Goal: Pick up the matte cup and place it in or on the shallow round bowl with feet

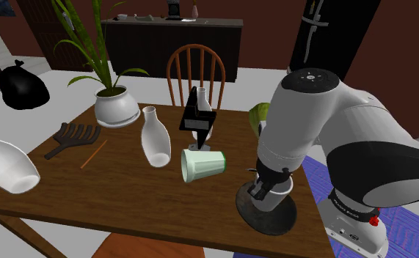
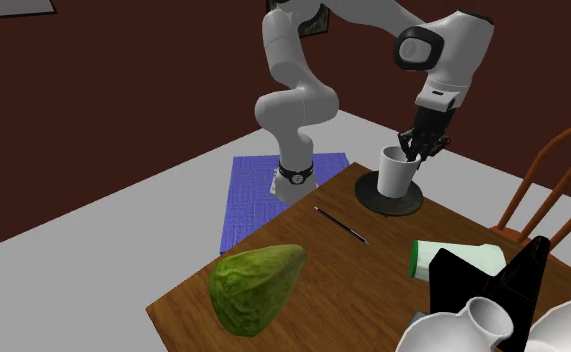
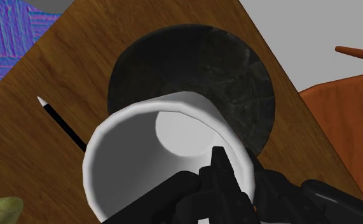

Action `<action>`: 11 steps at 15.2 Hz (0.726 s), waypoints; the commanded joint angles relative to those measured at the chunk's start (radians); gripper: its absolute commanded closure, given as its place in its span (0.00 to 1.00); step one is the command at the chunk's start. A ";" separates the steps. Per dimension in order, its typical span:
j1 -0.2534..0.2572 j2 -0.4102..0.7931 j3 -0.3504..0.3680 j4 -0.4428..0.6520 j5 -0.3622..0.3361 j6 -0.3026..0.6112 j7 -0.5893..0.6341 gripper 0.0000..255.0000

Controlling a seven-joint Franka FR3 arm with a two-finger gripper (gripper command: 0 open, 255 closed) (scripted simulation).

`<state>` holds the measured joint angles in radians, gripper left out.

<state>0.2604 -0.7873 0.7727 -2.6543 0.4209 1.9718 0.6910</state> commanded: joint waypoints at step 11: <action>0.000 -0.034 -0.056 0.103 -0.038 -0.136 0.006 0.00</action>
<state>0.2612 -0.8203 0.7212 -2.5694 0.3877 1.8552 0.6927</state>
